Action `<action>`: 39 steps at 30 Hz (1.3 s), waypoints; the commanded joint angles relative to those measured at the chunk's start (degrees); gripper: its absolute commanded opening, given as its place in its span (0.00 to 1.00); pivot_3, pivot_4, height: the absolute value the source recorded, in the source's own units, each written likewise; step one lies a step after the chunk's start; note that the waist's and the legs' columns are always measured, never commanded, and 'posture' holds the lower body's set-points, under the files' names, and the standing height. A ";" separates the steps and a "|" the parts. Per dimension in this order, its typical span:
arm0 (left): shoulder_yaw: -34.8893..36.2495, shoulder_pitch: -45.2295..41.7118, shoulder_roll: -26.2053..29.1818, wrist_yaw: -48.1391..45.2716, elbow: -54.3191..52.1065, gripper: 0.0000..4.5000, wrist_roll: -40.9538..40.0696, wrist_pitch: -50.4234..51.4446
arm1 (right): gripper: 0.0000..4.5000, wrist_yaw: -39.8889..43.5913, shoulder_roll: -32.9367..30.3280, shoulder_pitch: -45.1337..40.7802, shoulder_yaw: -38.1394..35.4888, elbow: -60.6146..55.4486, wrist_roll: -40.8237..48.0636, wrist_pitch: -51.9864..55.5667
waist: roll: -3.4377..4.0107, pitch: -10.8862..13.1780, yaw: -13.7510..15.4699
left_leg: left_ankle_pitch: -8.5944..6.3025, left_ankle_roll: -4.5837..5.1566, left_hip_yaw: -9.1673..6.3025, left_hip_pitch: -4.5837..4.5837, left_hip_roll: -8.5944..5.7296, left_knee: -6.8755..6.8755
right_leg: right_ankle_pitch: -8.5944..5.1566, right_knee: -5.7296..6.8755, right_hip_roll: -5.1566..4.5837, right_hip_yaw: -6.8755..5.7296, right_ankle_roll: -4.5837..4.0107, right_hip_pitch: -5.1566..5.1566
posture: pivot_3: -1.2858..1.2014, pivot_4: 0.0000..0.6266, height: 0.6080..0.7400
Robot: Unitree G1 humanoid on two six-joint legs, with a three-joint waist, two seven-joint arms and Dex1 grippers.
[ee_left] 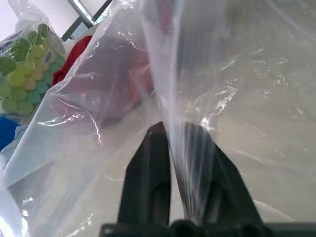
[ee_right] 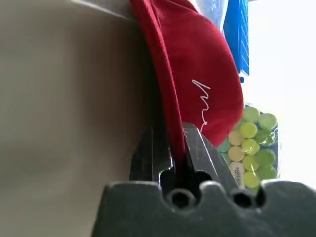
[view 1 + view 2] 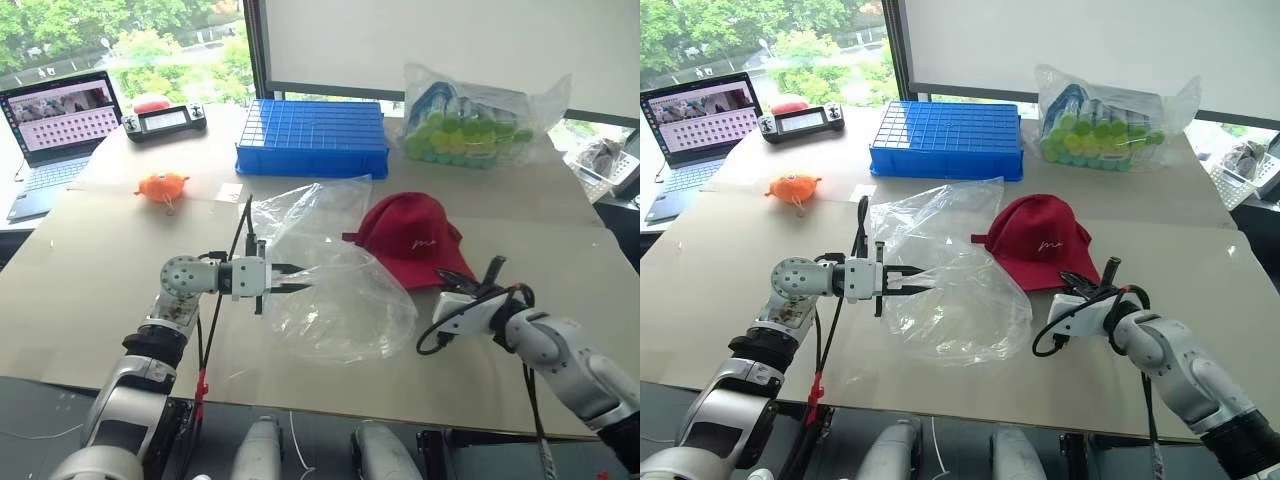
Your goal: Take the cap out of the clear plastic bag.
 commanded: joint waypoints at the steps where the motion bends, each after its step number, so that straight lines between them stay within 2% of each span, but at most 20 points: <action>1: 0.08 0.88 0.90 0.17 -0.78 0.46 0.11 -0.23 | 0.08 5.24 3.82 0.36 0.33 -1.78 1.82 1.28 | -0.02 0.01 -0.35 | -0.01 0.00 0.00 0.28 0.00 -0.05 | -0.01 -0.07 0.00 0.00 0.01 0.27 | 0.52 0.24 0.92; 6: 0.29 1.78 1.63 -0.59 -2.25 0.88 -0.93 0.68 | 0.46 9.66 7.27 1.29 -1.89 -2.11 4.85 3.46 | -0.03 0.01 -0.26 | -0.01 -0.01 0.00 0.61 0.06 -0.09 | -0.13 -0.09 0.04 0.00 0.21 0.54 | 0.52 0.24 0.92; 8: 0.43 1.90 2.12 -1.52 -3.07 1.00 -1.99 1.96 | 0.59 11.41 7.74 1.49 -3.20 -2.18 6.13 4.12 | -0.04 0.01 -0.22 | -0.01 -0.01 0.00 0.59 0.05 -0.07 | -0.12 -0.09 0.04 0.00 0.20 0.54 | 0.52 0.24 0.92; 9: 0.50 1.98 2.48 -2.34 -3.67 1.00 -2.72 3.01 | 0.69 12.34 7.89 1.54 -4.12 -2.28 7.19 4.58 | -0.03 0.01 -0.17 | -0.01 -0.01 0.00 0.58 0.05 -0.05 | -0.11 -0.09 0.03 0.01 0.19 0.54 | 0.52 0.24 0.92; 10: 0.56 2.10 3.02 -3.40 -4.53 1.00 -3.60 4.89 | 0.72 13.50 8.11 1.60 -5.29 -2.53 8.94 5.38 | -0.04 0.01 -0.06 | -0.01 -0.01 0.01 0.58 0.05 -0.05 | -0.11 -0.09 0.03 0.00 0.20 0.54 | 0.52 0.24 0.92; 12: 1.25 2.06 4.11 -5.12 -6.72 1.00 -6.21 11.30 | 0.88 16.11 8.42 1.66 -7.91 -3.35 13.02 7.14 | -0.04 0.02 -0.05 | -0.01 -0.01 0.00 0.59 0.06 -0.09 | -0.11 -0.09 0.04 -0.02 0.19 0.54 | 0.52 0.24 0.92; 14: 2.30 0.88 6.04 -6.86 -10.18 1.00 -10.51 23.47 | 0.99 20.14 8.69 2.20 -11.60 -4.68 20.04 10.48 | -0.04 0.03 -0.05 | -0.01 0.00 -0.01 0.57 0.06 -0.10 | -0.11 -0.09 0.04 -0.02 0.19 0.54 | 0.52 0.24 0.92; 17: 3.56 -2.40 9.93 -9.61 -13.69 1.00 -18.04 45.68 | 0.99 25.47 10.01 2.22 -18.79 -8.46 34.44 19.29 | -0.09 0.10 -0.13 | -0.01 0.00 -0.04 0.51 0.07 -0.09 | -0.11 -0.09 0.04 -0.06 0.19 0.53 | 0.52 0.24 0.92; 19: 4.93 -4.01 11.31 -10.27 -14.80 1.00 -22.51 56.81 | 0.99 26.93 10.53 1.53 -22.39 -10.18 41.10 24.80 | -0.11 0.18 -0.17 | -0.01 -0.01 -0.06 0.50 0.07 -0.07 | -0.13 -0.08 0.04 -0.07 0.22 0.53 | 0.52 0.24 0.92; 21: 8.62 -7.24 12.71 -10.59 -11.33 1.00 -29.19 71.53 | 0.99 27.44 10.98 -1.43 -30.71 -10.09 56.21 35.63 | -0.13 0.20 -0.17 | -0.01 -0.01 -0.07 0.52 0.06 -0.05 | -0.14 -0.07 0.04 -0.09 0.25 0.55 | 0.52 0.24 0.92; 23: 13.09 -8.29 12.10 -6.37 -9.78 1.00 -32.92 78.77 | 0.99 26.07 12.18 -3.91 -37.18 -9.26 66.66 41.32 | -0.12 0.23 -0.24 | -0.01 0.00 -0.07 0.52 0.06 -0.04 | -0.17 -0.07 0.04 -0.09 0.30 0.55 | 0.52 0.24 0.92; 25: 18.69 -7.48 10.06 1.44 -9.87 1.00 -35.52 82.08 | 0.99 21.53 14.47 -5.67 -40.79 -7.59 69.63 43.04 | -0.12 0.23 -0.28 | -0.02 0.00 -0.07 0.56 0.09 -0.12 | -0.17 -0.08 0.05 -0.10 0.28 0.55 | 0.52 0.24 0.92; 30: 29.97 -4.53 4.41 18.85 -12.44 1.00 -38.44 83.52 | 0.99 11.20 20.11 -7.44 -43.38 -8.28 71.08 44.11 | -0.14 0.23 -0.12 | -0.04 0.03 -0.10 0.49 0.10 -0.16 | -0.14 -0.11 0.04 -0.12 0.19 0.48 | 0.52 0.24 0.92; 32: 34.28 -1.86 0.36 33.00 -13.24 1.00 -33.13 74.73 | 0.99 3.54 23.51 -7.82 -42.51 -7.15 64.49 40.56 | -0.14 0.23 -0.06 | -0.03 0.03 -0.09 0.44 0.10 -0.14 | -0.09 -0.11 0.02 -0.11 0.11 0.43 | 0.52 0.24 0.92; 35: 36.95 1.75 -2.82 47.65 -13.19 1.00 -24.47 62.99 | 0.99 -1.96 25.57 -5.30 -39.83 -5.74 54.36 34.78 | -0.14 0.23 0.06 | -0.04 0.02 -0.08 0.47 0.08 -0.13 | -0.07 -0.10 0.00 -0.05 0.10 0.42 | 0.52 0.24 0.92; 37: 39.39 3.27 -4.17 54.19 -11.74 1.00 -22.41 58.80 | 0.99 -3.71 26.92 -3.41 -39.33 -4.08 50.31 31.44 | -0.17 0.22 0.26 | -0.04 0.01 -0.08 0.45 0.08 -0.15 | -0.05 -0.12 0.01 -0.05 0.06 0.40 | 0.52 0.24 0.92; 39: 39.28 5.43 -4.18 56.60 -11.23 1.00 -19.73 55.13 | 0.99 -3.48 28.11 -2.15 -39.78 -2.83 49.98 30.27 | -0.18 0.22 0.35 | -0.04 0.01 -0.08 0.36 0.08 -0.20 | 0.00 -0.17 0.01 -0.06 -0.01 0.32 | 0.52 0.24 0.92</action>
